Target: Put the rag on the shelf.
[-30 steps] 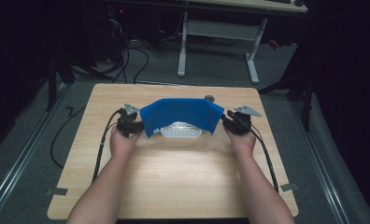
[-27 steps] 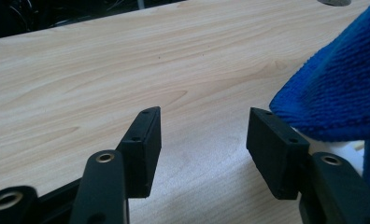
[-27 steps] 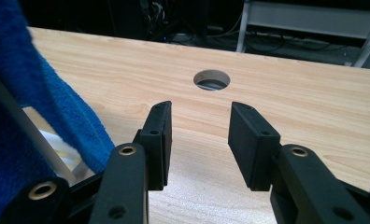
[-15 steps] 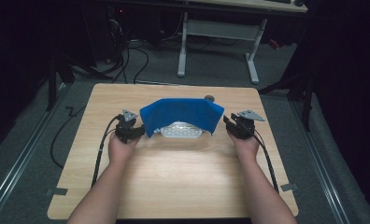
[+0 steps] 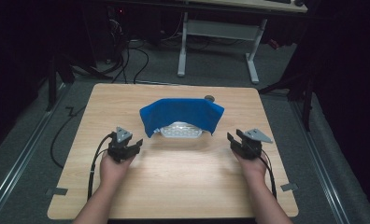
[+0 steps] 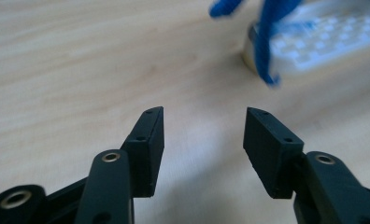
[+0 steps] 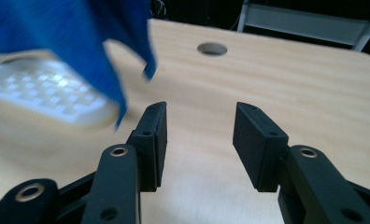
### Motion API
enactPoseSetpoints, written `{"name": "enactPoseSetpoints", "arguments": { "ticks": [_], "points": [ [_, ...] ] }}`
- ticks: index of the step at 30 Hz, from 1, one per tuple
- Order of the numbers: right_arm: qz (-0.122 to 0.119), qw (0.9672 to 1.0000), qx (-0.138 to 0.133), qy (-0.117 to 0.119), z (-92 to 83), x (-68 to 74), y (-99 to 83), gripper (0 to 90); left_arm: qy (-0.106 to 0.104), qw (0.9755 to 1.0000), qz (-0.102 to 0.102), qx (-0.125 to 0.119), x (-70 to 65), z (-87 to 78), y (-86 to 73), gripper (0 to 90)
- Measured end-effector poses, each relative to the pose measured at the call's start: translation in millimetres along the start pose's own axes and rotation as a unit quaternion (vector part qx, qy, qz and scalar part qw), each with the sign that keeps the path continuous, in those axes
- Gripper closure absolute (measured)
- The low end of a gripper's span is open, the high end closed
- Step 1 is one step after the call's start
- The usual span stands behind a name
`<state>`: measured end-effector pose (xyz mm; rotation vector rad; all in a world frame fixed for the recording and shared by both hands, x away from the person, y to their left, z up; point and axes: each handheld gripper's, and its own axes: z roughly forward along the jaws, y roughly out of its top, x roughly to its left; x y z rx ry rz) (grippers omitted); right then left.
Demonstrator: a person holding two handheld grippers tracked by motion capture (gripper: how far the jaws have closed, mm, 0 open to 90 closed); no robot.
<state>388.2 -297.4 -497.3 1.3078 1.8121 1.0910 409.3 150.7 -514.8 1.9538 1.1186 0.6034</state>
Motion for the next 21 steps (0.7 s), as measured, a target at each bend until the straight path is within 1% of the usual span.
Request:
{"name": "enactPoseSetpoints", "arguments": {
  "ticks": [2, 4, 5, 6, 7, 8, 9, 10, 11, 12, 13, 14, 16, 19, 20, 21],
  "points": [
    [-0.011, 0.9999, 0.002, -0.001, -13.9, 5.7, -10.4, 53.9, -0.008, 1.0, -0.004, -0.003, -3.1, -13.5, -7.1, 48.7],
    [-0.025, 0.9997, 0.007, -0.004, -27.1, 11.4, -20.3, 51.8, -0.014, 0.9999, -0.008, -0.002, -6.8, -25.3, -14.0, 48.5],
    [-0.025, 0.9997, 0.007, -0.004, -27.1, 11.4, -20.3, 51.8, -0.014, 0.9999, -0.008, -0.002, -6.8, -25.3, -14.0, 48.5],
    [-0.038, 0.9992, 0.011, -0.007, -40.6, 15.3, -27.1, 49.6, -0.026, 0.9996, -0.012, -0.005, -13.1, -36.2, -25.8, 48.4],
    [-0.038, 0.9992, 0.011, -0.007, -40.6, 15.3, -27.1, 49.6, -0.026, 0.9996, -0.012, -0.005, -13.1, -36.2, -25.8, 48.0],
    [-0.027, 0.9995, 0.019, 0.005, -52.5, 17.7, -34.2, 46.8, -0.036, 0.9992, -0.015, 0.008, -20.0, -44.9, -37.4, 47.8],
    [-0.025, 0.9993, 0.025, 0.006, -58.9, 19.9, -38.3, 47.2, -0.036, 0.9992, -0.015, 0.008, -20.0, -44.9, -37.4, 47.4],
    [-0.028, 0.9993, 0.025, 0.004, -65.6, 22.0, -42.3, 47.9, -0.043, 0.9988, -0.022, 0.009, -25.9, -54.1, -45.7, 46.3],
    [-0.028, 0.9993, 0.025, 0.004, -65.6, 22.0, -42.3, 47.9, -0.043, 0.9988, -0.022, 0.009, -25.9, -54.1, -45.7, 46.1],
    [-0.025, 0.9993, 0.025, 0.007, -78.2, 24.4, -48.0, 48.4, -0.047, 0.9986, -0.022, 0.004, -33.1, -61.6, -52.2, 46.0],
    [-0.025, 0.9993, 0.025, 0.007, -78.2, 24.4, -48.0, 48.4, -0.047, 0.9986, -0.022, 0.004, -33.1, -61.6, -52.2, 45.8],
    [-0.021, 0.9994, 0.025, 0.01, -83.3, 25.7, -50.5, 48.7, -0.045, 0.9988, -0.018, 0.003, -35.2, -63.8, -53.4, 45.8],
    [-0.022, 0.9994, 0.026, 0.01, -90.4, 27.7, -55.2, 48.8, -0.044, 0.9989, -0.013, -0.007, -36.8, -65.9, -51.1, 45.7],
    [-0.018, 0.9995, 0.024, 0.009, -90.2, 27.0, -54.8, 48.0, -0.044, 0.9989, -0.015, -0.007, -37.2, -63.6, -50.6, 45.4],
    [-0.013, 0.9995, 0.025, 0.009, -88.5, 26.7, -55.0, 46.7, -0.044, 0.999, -0.011, 0.0, -37.8, -61.6, -51.2, 45.2],
    [-0.015, 0.9994, 0.028, 0.011, -87.6, 27.1, -55.3, 46.5, -0.044, 0.999, -0.011, 0.0, -37.8, -61.6, -51.2, 45.1]
  ]
}}
